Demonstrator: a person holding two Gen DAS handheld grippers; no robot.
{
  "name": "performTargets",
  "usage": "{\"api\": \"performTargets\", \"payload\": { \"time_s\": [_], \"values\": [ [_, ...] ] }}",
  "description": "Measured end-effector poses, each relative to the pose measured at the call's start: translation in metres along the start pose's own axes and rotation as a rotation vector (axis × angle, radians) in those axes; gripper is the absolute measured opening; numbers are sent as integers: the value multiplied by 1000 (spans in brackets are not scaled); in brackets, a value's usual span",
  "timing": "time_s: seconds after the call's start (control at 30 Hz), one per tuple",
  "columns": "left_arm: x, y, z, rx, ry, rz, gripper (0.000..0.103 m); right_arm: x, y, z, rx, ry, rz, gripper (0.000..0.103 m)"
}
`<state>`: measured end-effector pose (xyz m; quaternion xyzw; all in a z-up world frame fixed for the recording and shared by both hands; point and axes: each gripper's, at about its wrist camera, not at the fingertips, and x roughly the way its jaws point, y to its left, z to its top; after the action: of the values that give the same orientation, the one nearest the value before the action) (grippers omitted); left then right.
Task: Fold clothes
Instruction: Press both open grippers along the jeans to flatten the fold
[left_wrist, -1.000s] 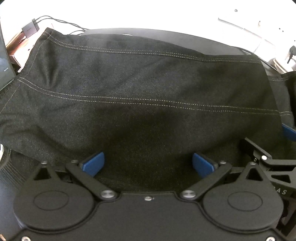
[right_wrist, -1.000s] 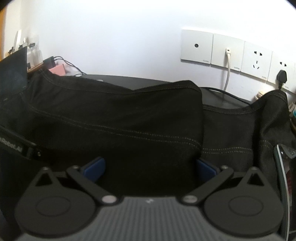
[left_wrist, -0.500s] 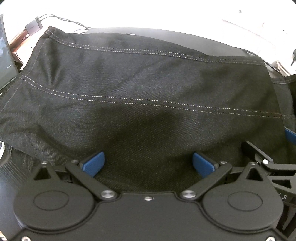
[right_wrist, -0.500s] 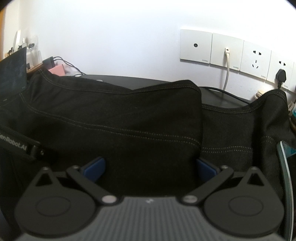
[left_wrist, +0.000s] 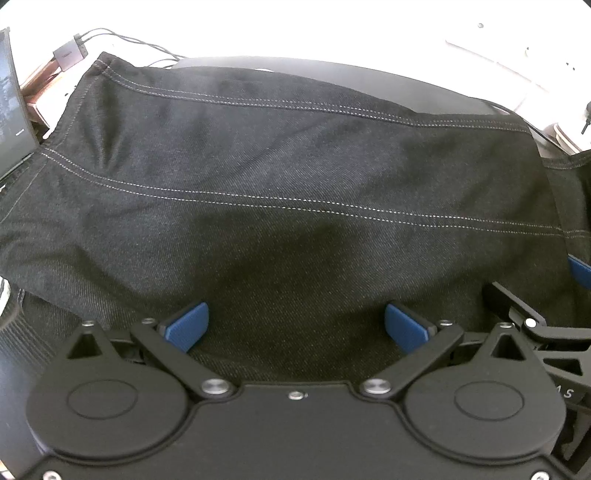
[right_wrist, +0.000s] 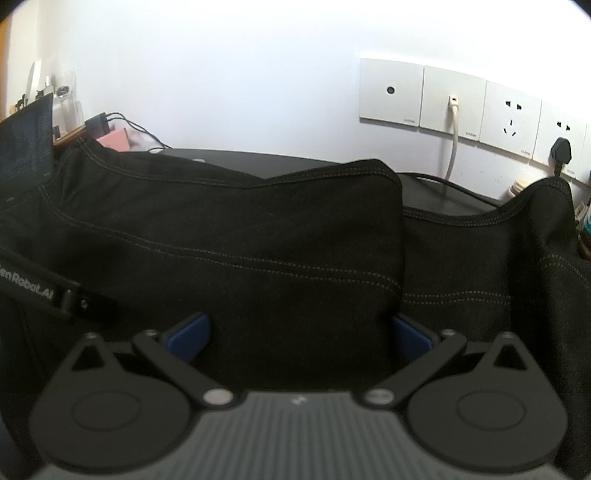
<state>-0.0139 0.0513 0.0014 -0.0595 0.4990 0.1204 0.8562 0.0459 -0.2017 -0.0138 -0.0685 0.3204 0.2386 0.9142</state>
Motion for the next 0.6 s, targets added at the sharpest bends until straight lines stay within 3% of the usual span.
{"api": "performTargets", "payload": {
  "time_s": [0.6],
  "values": [
    [1, 0, 1, -14, -2, 9, 103, 1, 0, 1, -2, 1, 2, 102]
  ]
}}
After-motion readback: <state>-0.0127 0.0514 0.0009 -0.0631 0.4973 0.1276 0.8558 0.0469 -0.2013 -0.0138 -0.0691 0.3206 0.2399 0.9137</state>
